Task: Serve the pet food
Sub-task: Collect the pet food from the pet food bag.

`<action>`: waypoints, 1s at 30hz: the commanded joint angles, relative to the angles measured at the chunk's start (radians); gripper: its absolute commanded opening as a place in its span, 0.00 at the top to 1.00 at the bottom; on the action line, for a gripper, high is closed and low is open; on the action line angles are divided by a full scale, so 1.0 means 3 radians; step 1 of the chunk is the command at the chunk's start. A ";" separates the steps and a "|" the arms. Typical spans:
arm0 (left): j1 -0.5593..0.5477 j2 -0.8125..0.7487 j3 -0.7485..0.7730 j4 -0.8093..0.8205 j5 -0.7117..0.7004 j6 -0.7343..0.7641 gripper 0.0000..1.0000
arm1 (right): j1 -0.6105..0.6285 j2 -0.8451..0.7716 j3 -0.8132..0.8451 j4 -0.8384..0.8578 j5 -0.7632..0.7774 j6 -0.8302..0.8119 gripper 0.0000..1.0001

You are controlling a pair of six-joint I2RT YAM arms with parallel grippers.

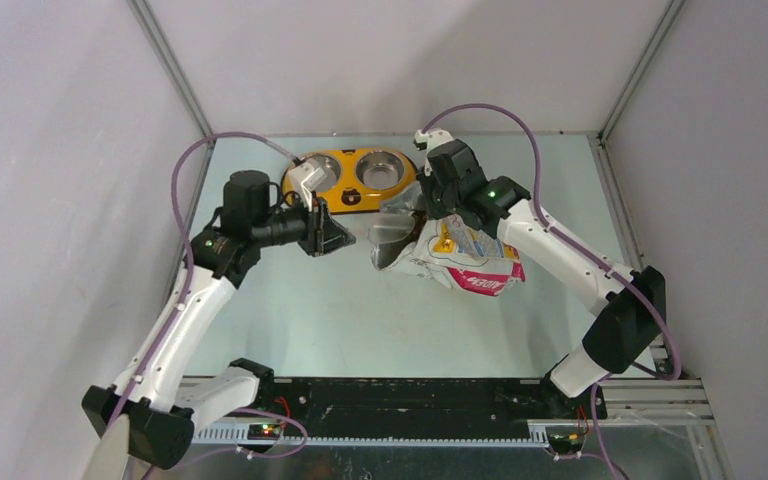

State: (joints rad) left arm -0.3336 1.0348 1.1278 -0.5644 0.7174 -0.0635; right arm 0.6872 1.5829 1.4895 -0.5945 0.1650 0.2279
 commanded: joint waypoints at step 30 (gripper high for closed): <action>0.0093 0.0938 -0.0521 0.0618 -0.1008 -0.1702 1.00 | 0.0408 0.0008 -0.0319 0.0679 0.0538 -0.0542 1.00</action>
State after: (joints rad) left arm -0.2867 1.2774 0.9302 -0.3843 0.5205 -0.5766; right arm 0.8135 1.5860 1.4025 -0.4675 0.2684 0.0933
